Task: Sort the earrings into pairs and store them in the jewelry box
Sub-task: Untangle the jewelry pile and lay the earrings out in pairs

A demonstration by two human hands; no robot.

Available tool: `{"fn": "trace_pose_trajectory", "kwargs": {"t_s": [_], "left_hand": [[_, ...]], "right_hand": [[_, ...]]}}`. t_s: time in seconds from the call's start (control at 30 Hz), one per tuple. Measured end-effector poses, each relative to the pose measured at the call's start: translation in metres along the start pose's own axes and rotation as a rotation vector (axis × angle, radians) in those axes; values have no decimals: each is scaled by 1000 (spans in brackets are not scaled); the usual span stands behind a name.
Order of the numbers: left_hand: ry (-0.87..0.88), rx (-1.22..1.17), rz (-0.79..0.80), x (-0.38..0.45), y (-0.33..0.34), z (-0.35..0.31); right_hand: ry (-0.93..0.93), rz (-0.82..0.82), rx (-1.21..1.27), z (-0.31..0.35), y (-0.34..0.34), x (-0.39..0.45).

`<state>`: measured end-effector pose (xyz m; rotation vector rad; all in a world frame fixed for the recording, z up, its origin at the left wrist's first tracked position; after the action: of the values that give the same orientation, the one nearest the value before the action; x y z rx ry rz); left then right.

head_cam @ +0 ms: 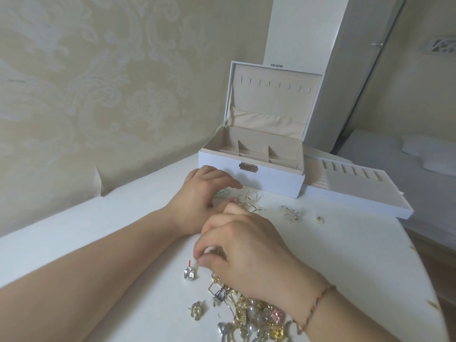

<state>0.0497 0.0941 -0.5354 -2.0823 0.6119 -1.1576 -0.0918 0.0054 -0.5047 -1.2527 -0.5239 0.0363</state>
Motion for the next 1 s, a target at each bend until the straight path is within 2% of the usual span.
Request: {"fn": "trace_pose_trajectory", "kwargs": {"t_s": [0.07,0.13,0.23,0.3,0.37,0.57,0.67,0.77,0.83,0.87,1.0], "left_hand": [[-2,5,-10,-1,0,-1],[4,17,-19,-2,-1,-1],[11,23,-24,-2,0,1],[17,21,-25,-1,0,1],[25,20,-27,0,1,2],[25,16,-46,1,1,5],[29,11,-52,1,2,5],[15,-2,-61,1,2,4],[15,5,-83,1,1,4],[12,11,-98,1,1,4],[-15,15,-123,1,1,4]], "right_hand": [[70,-77,69,-12,-15,-8],[200,-253,234,-34,-37,-22],[551,-510,346,-84,-61,-48],[798,-520,291,-115,-60,-60],[971,-475,236,-134,-56,-66],[1116,-360,44,-147,-49,-75],[1109,-318,55,-148,-48,-76],[1000,-440,19,-135,-54,-67],[815,-545,47,-109,-52,-54],[691,-547,101,-91,-49,-46],[196,-264,176,-18,-23,-26]]}}
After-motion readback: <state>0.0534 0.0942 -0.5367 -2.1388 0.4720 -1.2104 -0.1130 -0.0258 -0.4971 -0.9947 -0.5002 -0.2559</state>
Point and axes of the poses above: each hand's wrist, its own x-axis towards the middle knuckle, its own y-axis out of the palm, z = x × y, the point moved 1 cm from there along x, towards the middle knuckle, and after that the axes turned 4 degrees about -x, right-handed, at the moved point
